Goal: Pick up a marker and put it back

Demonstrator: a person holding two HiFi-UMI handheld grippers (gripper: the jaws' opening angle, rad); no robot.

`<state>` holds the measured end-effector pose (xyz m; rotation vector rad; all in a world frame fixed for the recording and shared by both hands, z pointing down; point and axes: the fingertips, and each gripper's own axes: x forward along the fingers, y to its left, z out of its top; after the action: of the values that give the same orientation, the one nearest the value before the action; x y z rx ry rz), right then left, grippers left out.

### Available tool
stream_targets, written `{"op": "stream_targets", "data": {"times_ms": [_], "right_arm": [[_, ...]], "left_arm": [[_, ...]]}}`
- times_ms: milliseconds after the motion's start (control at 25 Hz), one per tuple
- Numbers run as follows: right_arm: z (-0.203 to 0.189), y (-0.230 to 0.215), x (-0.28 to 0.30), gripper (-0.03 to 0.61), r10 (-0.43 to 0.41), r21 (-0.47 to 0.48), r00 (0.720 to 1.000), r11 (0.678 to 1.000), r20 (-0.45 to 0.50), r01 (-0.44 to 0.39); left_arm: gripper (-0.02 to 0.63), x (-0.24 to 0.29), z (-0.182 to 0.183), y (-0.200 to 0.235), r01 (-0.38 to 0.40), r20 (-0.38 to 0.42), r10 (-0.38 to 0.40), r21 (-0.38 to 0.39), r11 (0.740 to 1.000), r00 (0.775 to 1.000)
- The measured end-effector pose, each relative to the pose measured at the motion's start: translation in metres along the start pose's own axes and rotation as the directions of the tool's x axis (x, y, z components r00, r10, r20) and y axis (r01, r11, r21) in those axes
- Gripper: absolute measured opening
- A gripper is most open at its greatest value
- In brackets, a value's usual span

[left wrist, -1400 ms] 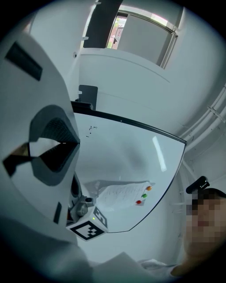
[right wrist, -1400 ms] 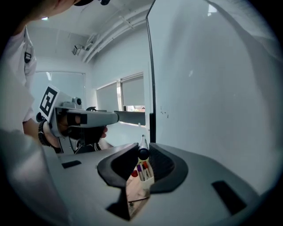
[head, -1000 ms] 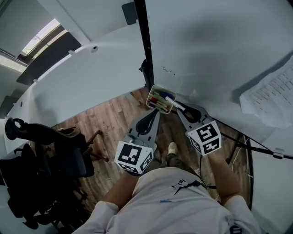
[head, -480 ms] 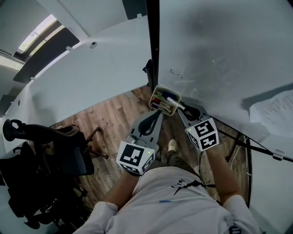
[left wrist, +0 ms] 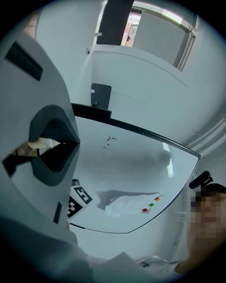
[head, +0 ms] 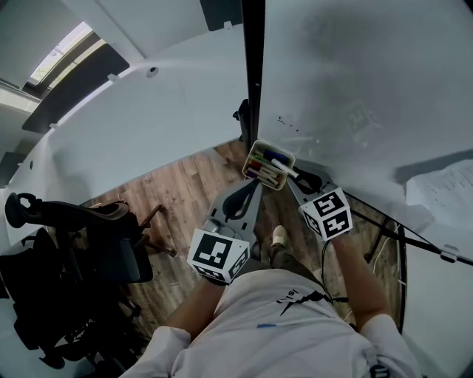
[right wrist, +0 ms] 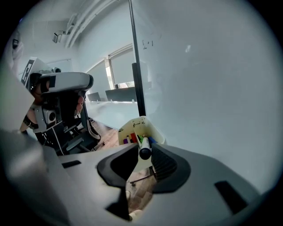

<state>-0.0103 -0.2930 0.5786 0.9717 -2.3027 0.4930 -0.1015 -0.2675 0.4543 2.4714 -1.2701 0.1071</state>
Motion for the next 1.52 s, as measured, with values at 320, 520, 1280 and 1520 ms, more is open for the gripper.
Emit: {"op": "stream_targets", "data": {"times_ms": [320,520,1280,1520], "right_arm": [[0.002,-0.005,-0.019,0.087,-0.021,-0.003,1.000,1.000,0.016,0.021],[0.011,-0.006,-0.042,0.087,-0.037,0.003,0.997,0.999,0.071,0.037],[0.104,0.045,-0.155,0.040,0.086,0.040,0.891,0.992,0.446,-0.116],[0.122,0.051,-0.182,0.034,0.105,0.020,0.850,0.991,0.516,-0.134]], "left_arm": [[0.011,0.006,0.004,-0.016,0.016,0.007,-0.016,0.014,1.000,1.000],[0.011,0.009,0.004,-0.035,0.032,0.013,-0.032,0.033,0.999,0.999],[0.011,-0.012,0.043,-0.103,0.049,0.097,-0.060,0.111,0.993,0.994],[0.011,-0.018,0.055,-0.114,0.049,0.125,-0.063,0.113,0.992,0.990]]}}
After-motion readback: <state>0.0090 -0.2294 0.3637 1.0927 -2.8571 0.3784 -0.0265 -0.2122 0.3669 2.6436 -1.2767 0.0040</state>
